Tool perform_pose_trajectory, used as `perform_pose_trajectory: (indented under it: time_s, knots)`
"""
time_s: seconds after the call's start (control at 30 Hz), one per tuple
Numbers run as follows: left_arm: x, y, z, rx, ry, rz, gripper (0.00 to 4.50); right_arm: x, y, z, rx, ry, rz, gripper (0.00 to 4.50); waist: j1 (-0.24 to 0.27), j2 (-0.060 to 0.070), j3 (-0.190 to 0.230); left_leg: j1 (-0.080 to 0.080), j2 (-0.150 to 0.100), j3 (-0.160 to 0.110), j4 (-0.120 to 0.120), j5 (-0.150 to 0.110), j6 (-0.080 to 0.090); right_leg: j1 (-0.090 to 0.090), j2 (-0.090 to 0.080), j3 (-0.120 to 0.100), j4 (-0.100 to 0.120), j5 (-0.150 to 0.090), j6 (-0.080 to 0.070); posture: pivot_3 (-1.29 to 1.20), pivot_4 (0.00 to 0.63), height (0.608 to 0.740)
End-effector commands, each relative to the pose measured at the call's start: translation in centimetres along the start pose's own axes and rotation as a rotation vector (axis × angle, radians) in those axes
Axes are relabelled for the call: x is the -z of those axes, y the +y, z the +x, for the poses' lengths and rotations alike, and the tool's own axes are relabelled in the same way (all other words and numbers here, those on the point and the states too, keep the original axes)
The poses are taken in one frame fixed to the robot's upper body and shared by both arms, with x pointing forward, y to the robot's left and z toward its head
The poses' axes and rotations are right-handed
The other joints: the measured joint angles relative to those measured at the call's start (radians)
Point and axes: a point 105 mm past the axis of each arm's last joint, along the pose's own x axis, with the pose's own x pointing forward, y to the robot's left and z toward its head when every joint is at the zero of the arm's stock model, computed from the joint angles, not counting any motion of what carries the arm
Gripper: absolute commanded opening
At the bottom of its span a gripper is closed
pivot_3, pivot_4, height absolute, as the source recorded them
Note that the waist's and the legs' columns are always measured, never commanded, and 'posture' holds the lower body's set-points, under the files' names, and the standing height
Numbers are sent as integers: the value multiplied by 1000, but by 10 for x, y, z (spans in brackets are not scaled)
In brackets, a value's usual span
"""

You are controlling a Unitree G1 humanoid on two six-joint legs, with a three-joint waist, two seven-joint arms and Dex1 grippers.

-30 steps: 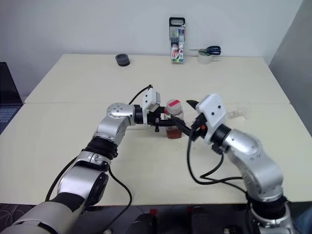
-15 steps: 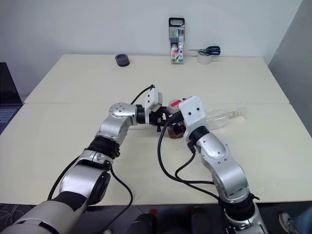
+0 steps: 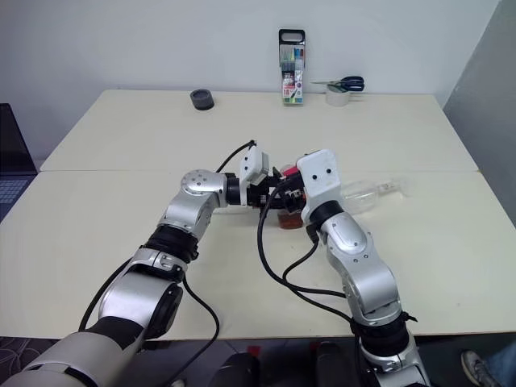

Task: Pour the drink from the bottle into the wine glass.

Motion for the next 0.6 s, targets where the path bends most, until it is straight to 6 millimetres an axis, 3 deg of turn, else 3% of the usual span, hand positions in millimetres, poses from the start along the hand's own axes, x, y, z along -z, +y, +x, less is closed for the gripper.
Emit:
perform_pose_trajectory:
  time_s: [0.03,0.1,0.3,0.47,0.6]
  knots:
    - [-15,2,1,5,-21,63,1733,-9,-3,-1,7,-32,-16,2401,0,0,0,0,0,0,0,0,0,0,0,0,0,0,0,0,150,740]
    - [-15,2,1,6,-20,63,1733,-8,-2,-1,6,-29,-18,1838,0,0,0,0,0,0,0,0,0,0,0,0,0,0,0,0,150,740]
    - [-14,2,0,8,-19,62,1730,-8,1,-1,-31,-33,-17,1844,0,0,0,0,0,0,0,0,0,0,0,0,0,0,0,0,150,740]
    - [-16,0,0,34,-14,73,1723,-2,12,-13,-432,-1,-52,1844,0,0,0,0,-1,0,0,-1,2,0,0,0,0,0,0,0,150,740]
    - [-13,-3,-4,65,4,118,1722,-8,-12,-9,-636,74,-30,1844,-1,0,0,2,0,1,0,-2,3,1,0,0,0,0,0,0,150,740]
